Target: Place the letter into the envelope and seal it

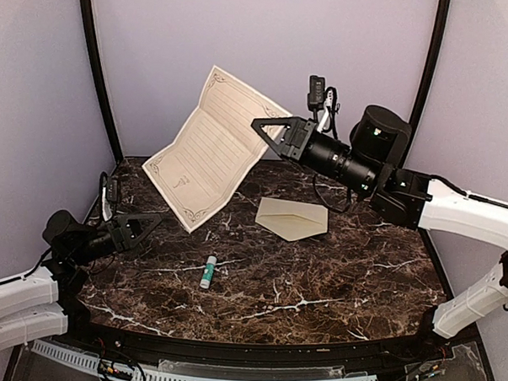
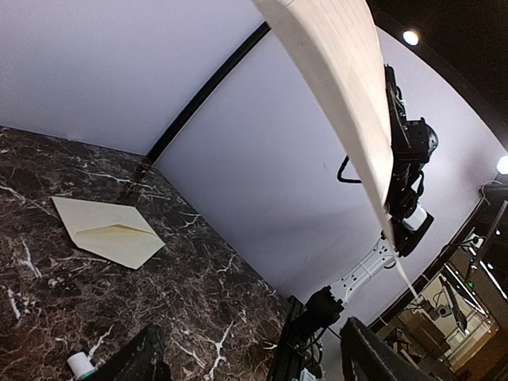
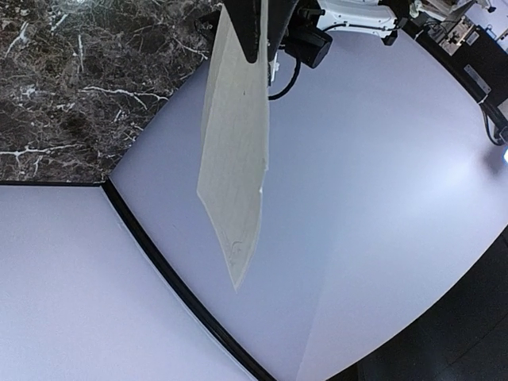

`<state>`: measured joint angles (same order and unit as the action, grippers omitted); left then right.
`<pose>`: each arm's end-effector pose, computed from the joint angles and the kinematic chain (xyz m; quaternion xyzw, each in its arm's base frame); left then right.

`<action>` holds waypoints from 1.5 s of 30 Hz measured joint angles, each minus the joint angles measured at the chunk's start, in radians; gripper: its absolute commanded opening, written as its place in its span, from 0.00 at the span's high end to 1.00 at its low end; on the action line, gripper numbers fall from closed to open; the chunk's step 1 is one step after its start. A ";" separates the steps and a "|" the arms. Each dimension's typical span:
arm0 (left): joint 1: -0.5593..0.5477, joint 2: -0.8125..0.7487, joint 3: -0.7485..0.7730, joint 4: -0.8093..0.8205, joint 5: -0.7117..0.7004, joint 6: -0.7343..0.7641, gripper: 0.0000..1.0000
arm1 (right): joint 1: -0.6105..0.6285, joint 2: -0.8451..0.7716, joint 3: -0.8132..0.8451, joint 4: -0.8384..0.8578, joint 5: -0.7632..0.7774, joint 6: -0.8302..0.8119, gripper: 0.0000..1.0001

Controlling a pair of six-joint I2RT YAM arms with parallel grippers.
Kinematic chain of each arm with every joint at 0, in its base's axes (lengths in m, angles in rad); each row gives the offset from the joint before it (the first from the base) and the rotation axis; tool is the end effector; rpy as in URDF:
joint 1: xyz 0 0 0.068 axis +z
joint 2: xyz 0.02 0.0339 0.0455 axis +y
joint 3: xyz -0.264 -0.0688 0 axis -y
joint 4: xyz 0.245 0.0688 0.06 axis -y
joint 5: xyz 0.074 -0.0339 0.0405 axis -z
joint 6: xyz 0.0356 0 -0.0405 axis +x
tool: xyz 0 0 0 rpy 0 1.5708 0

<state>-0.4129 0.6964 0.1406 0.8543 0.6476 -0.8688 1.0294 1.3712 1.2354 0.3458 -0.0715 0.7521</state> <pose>0.1335 -0.0819 0.2347 0.1220 0.6065 -0.6075 0.4983 0.1656 0.2804 0.4214 -0.1144 0.6188 0.6182 0.4710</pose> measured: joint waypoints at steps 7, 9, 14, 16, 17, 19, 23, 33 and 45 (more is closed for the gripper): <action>-0.089 0.057 0.136 0.021 0.000 0.025 0.25 | 0.029 0.007 -0.019 0.051 -0.033 0.037 1.00; -0.105 0.070 0.158 0.024 -0.003 0.035 0.25 | 0.032 0.011 -0.032 0.064 -0.040 0.044 1.00; -0.135 0.101 0.180 0.027 -0.005 0.062 0.23 | 0.033 0.018 -0.041 0.073 -0.044 0.054 1.00; -0.137 0.101 0.173 0.035 -0.006 0.072 0.23 | 0.034 0.018 -0.040 0.075 -0.044 0.055 1.00; -0.137 0.096 0.161 0.046 -0.006 0.076 0.23 | 0.034 0.018 -0.040 0.074 -0.044 0.055 1.00; -0.139 0.083 0.130 0.061 -0.006 0.082 0.25 | 0.035 0.018 -0.035 0.072 -0.044 0.055 1.00; -0.140 0.068 0.082 0.079 -0.005 0.104 0.30 | 0.049 0.017 -0.006 0.061 -0.044 0.055 1.00; -0.141 0.041 0.061 0.121 0.006 0.161 0.38 | 0.098 0.010 0.069 0.037 -0.044 0.050 1.00; -0.141 0.059 0.107 0.115 -0.008 0.202 0.39 | 0.154 0.010 0.092 -0.009 -0.040 0.034 1.00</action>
<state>-0.5537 0.7551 0.2478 0.9691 0.6399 -0.6666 1.1831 1.3811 1.3273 0.3370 -0.1112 0.7856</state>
